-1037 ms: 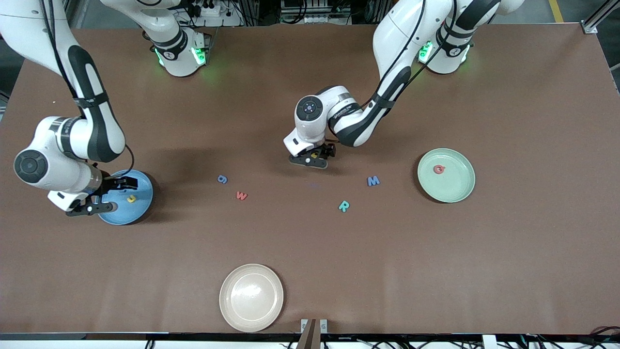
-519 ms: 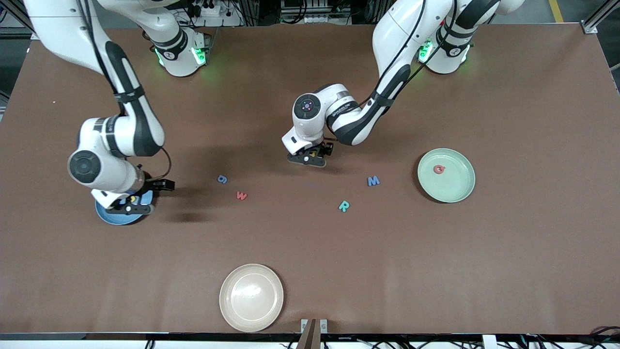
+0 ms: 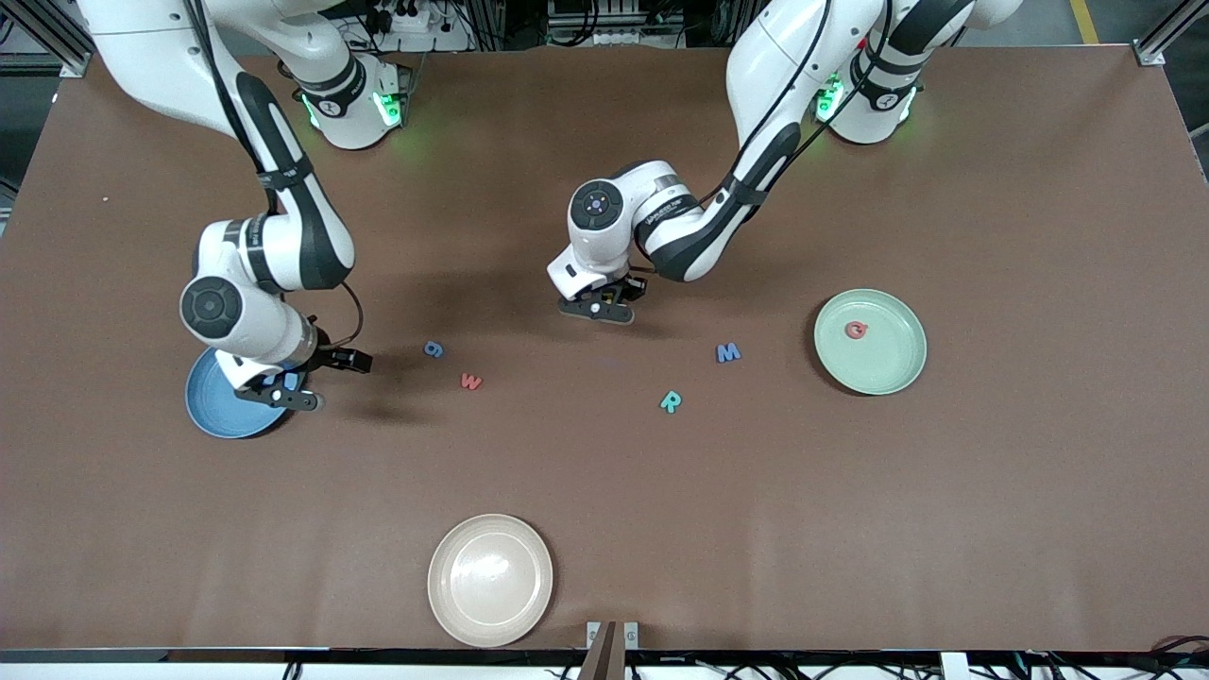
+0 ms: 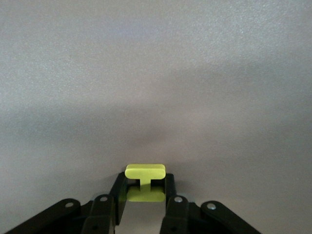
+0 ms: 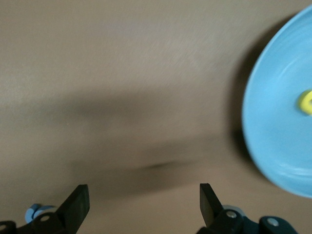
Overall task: Sort upper and lower case letters into plates
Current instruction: 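Place the H on the green plate while the right gripper reaches the g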
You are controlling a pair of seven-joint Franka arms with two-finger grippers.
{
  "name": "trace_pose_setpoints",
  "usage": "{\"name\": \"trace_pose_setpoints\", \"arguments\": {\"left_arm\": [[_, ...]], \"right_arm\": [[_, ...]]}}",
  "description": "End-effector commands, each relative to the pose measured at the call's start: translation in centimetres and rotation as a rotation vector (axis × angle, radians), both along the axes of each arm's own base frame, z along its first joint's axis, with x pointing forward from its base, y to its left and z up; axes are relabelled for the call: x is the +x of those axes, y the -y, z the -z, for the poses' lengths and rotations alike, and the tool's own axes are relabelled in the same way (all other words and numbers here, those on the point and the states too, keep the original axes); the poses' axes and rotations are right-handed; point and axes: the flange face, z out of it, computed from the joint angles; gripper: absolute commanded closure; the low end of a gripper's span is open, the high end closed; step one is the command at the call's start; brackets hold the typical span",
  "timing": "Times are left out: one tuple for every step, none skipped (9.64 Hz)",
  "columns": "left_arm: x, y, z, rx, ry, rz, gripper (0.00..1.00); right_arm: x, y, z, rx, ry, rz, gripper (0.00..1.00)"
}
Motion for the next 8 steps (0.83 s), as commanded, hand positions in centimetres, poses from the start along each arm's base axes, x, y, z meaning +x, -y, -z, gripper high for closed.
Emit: {"name": "trace_pose_setpoints", "arguments": {"left_arm": [[0.5, -0.4, 0.1, 0.035, -0.03, 0.017, 0.87], [1.6, -0.6, -1.2, 0.07, -0.041, 0.026, 0.88], [2.8, -1.0, -2.6, 0.095, -0.067, 0.072, 0.88], [4.8, -2.9, -4.1, 0.126, -0.062, 0.085, 0.86], [6.8, -5.2, -5.2, 0.14, -0.067, 0.11, 0.86], [9.6, -9.3, -6.3, 0.167, -0.085, 0.126, 0.84], [11.7, -13.3, -7.3, 0.175, -0.09, 0.13, 0.83], [14.4, -17.8, -8.9, 0.172, -0.082, 0.131, 0.82]], "right_arm": [[-3.0, -3.8, 0.1, 0.018, 0.027, 0.105, 0.0], [-3.2, -5.2, 0.0, 0.015, 0.029, 0.149, 0.0], [-3.4, -5.8, 0.3, 0.01, 0.025, 0.186, 0.0], [-3.6, -6.5, 0.4, 0.013, 0.022, 0.202, 0.0], [-4.0, -7.8, 0.6, 0.026, 0.016, 0.206, 0.0], [-4.2, -8.9, 0.6, 0.04, 0.011, 0.211, 0.0], [-4.4, -9.7, 1.1, 0.037, 0.006, 0.191, 0.0], [-4.5, -11.2, 1.7, 0.033, 0.003, 0.157, 0.0]]}}
